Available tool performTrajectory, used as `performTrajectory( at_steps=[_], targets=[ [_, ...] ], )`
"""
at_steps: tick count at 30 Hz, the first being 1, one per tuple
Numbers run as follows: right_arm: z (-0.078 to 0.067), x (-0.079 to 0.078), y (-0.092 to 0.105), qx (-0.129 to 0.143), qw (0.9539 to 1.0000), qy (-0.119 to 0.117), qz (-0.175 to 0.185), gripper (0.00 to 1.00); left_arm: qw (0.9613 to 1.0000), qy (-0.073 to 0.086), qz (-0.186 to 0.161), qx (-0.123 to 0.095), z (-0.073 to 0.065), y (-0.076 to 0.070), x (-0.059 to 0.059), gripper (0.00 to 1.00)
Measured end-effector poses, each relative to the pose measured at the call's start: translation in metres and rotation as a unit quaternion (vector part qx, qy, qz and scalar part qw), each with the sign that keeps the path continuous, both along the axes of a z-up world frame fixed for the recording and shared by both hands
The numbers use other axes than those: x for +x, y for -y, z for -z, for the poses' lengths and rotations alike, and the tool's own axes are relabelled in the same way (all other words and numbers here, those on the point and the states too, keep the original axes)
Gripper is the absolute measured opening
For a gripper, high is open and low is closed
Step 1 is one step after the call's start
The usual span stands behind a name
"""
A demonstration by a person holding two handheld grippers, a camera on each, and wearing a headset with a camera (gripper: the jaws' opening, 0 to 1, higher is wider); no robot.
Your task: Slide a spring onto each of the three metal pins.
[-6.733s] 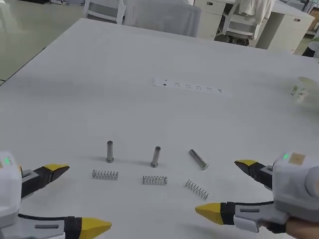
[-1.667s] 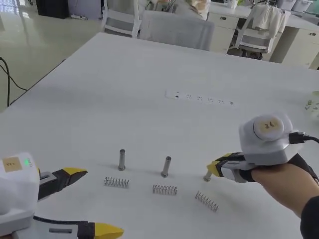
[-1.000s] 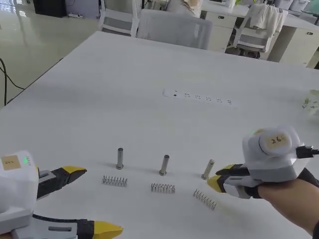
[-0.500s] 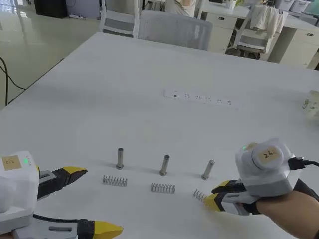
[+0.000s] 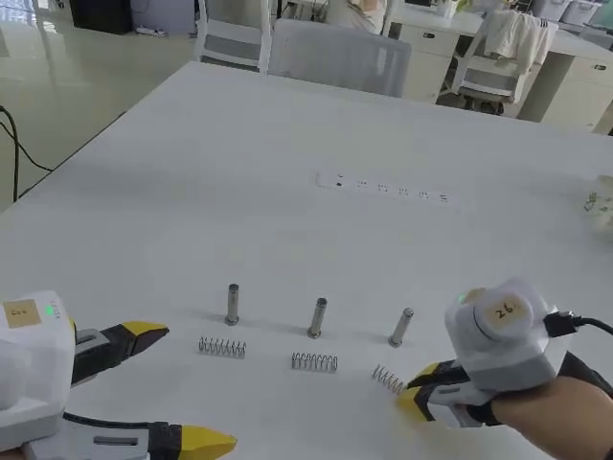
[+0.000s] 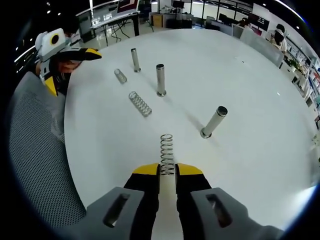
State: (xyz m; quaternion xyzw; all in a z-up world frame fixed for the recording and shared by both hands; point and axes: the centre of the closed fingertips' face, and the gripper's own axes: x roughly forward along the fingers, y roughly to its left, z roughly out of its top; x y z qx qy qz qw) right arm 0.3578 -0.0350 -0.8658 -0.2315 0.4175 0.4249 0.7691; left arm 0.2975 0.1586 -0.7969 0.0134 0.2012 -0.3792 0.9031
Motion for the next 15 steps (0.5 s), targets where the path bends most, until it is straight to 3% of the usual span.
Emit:
performTrajectory(
  at_steps=[8,15],
  targets=[
    [-0.003,0.001,-0.001,-0.007,0.9995,0.023,-0.019,0.08,1.0000,-0.001,0.003,0.000,0.000,0.001,-0.001,0.81],
    [-0.011,0.001,-0.006,0.008,0.9997,0.018,-0.011,0.08,0.9999,-0.002,0.011,0.000,0.000,0.005,-0.002,0.80]
  ],
)
